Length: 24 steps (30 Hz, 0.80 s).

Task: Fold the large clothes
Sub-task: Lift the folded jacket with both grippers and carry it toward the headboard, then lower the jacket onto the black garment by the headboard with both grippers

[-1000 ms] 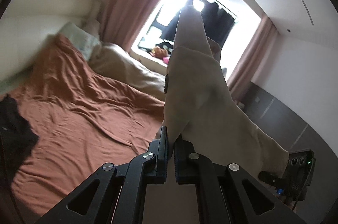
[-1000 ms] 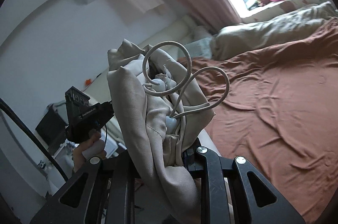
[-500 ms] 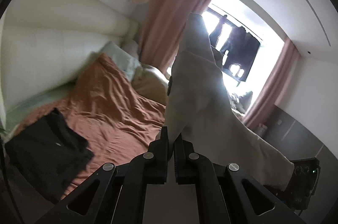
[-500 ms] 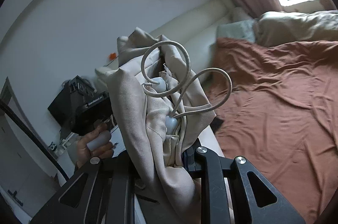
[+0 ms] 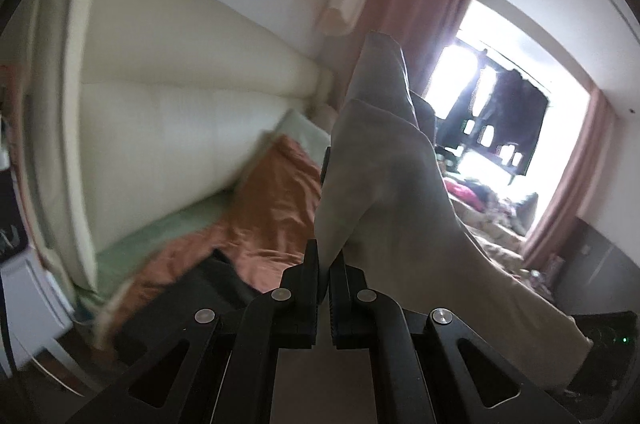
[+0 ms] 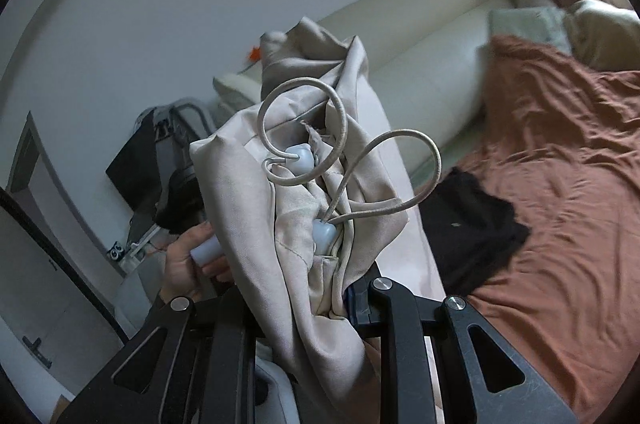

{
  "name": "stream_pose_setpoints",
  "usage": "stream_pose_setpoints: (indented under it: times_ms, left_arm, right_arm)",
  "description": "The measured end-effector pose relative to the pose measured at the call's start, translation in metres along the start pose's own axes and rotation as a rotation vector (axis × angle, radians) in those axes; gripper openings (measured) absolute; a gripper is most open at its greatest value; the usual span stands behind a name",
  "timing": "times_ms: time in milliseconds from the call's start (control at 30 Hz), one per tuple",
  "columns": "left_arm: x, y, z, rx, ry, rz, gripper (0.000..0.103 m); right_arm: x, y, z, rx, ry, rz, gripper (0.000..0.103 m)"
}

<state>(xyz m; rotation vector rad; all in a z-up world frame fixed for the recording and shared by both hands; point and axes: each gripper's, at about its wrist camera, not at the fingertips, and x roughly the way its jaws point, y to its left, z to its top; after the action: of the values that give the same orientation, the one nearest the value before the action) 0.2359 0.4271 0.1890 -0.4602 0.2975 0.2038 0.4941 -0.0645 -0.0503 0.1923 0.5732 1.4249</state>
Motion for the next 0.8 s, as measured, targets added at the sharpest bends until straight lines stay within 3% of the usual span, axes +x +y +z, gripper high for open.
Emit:
stream_pose_setpoints:
  times_ms: [400, 633, 800]
  left_arm:
    - [0.007, 0.068, 0.041, 0.036, -0.025, 0.185, 0.003]
    - [0.073, 0.089, 0.028, 0.077, 0.031, 0.317, 0.003]
    - [0.132, 0.105, 0.016, 0.072, 0.092, 0.338, 0.002]
  right_arm:
    - [0.119, -0.029, 0.038, 0.063, 0.109, 0.169, 0.017]
    - [0.156, -0.094, 0.045, 0.177, 0.154, 0.205, 0.017]
    - [0.171, -0.156, 0.054, 0.239, 0.158, 0.198, 0.017]
